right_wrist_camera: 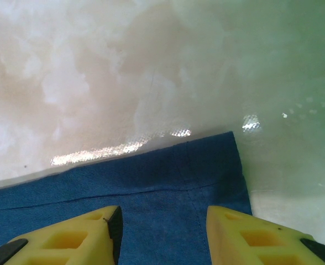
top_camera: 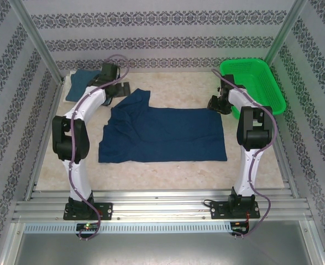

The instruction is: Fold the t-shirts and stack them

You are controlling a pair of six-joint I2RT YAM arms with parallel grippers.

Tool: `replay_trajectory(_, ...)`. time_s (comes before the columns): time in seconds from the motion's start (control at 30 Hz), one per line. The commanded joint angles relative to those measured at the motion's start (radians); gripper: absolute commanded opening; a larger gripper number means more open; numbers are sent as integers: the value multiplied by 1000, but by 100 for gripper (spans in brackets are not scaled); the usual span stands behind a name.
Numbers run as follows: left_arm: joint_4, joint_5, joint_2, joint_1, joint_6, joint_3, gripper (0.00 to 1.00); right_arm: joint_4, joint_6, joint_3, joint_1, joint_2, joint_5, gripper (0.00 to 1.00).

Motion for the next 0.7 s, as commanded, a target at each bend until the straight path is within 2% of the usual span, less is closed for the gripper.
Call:
replay_trajectory(0.0, -94, 94, 82, -81, 219, 220, 96, 0, -8, -4, -6, -39, -2, 45)
replay_trajectory(0.03, -138, 86, 141, -95, 259, 283, 90, 2, -7, -8, -6, -41, -7, 45)
replay_trajectory(0.1, -244, 15, 273, -114, 292, 448, 70, 8, -5, -16, -1, -41, -9, 45)
replay_trajectory(0.13, -285, 4, 326, -112, 287, 514, 67, 10, -5, -18, 0, -39, -12, 45)
replay_trajectory(0.2, -342, -1, 427, -110, 289, 634, 64, 10, -8, -24, 5, -36, -19, 45)
replay_trajectory(0.27, -343, 22, 482, -112, 295, 685, 59, 16, -11, -33, 7, -37, -19, 45)
replay_trajectory(0.6, -321, 19, 592, -109, 291, 710, 55, 20, -14, -41, 7, -26, -19, 45)
replay_trajectory(0.67, -315, -13, 610, -108, 285, 711, 54, 20, -15, -43, 7, -27, -19, 45)
